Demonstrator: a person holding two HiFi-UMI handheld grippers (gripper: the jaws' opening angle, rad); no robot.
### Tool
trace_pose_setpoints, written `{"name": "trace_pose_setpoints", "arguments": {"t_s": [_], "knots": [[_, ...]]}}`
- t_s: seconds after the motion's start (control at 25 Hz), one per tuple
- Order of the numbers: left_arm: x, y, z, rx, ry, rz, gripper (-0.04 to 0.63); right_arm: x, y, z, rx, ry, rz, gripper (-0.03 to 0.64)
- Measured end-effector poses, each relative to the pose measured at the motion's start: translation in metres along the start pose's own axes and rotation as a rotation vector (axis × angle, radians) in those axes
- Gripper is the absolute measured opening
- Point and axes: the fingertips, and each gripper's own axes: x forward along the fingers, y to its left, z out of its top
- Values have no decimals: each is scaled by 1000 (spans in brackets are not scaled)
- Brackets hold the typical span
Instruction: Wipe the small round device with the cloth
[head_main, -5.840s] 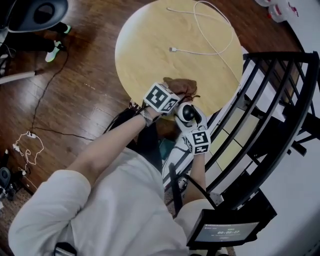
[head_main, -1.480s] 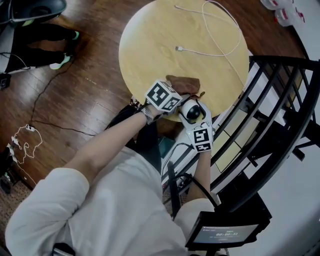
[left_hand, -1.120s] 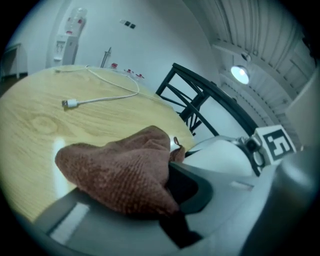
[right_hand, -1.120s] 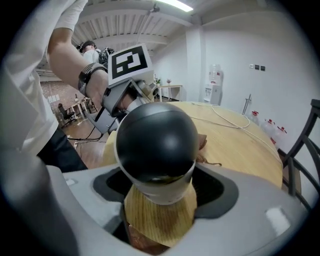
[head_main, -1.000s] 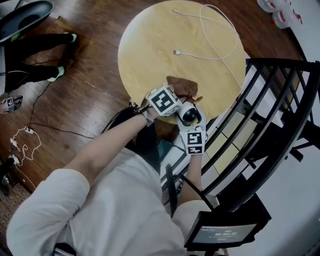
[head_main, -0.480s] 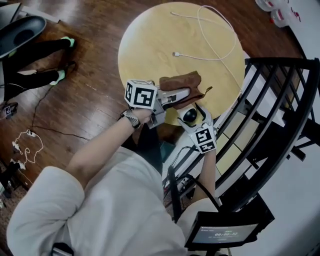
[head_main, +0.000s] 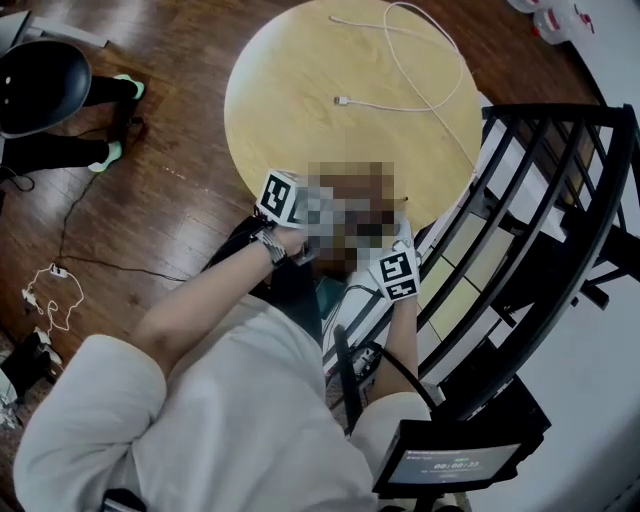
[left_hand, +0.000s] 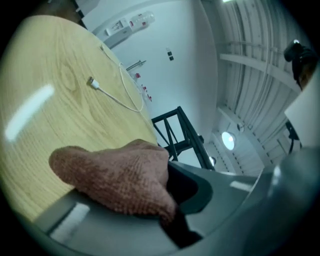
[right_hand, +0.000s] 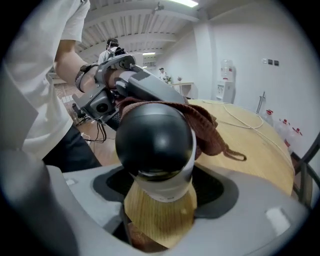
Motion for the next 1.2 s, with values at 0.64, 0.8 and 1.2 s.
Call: {"name": "trace_pose_setpoints", "arguments": {"t_s": [0.64, 0.8, 1.2], "knots": [[18, 44, -9, 156, 325, 180, 38, -1, -1, 4, 123, -54, -121, 365], [15, 56, -12, 347, 407, 289, 38, 0, -1, 4, 126, -61, -132, 365], [19, 46, 4, 518, 252, 331, 41, 2, -7, -4, 179, -63, -222, 365]]}}
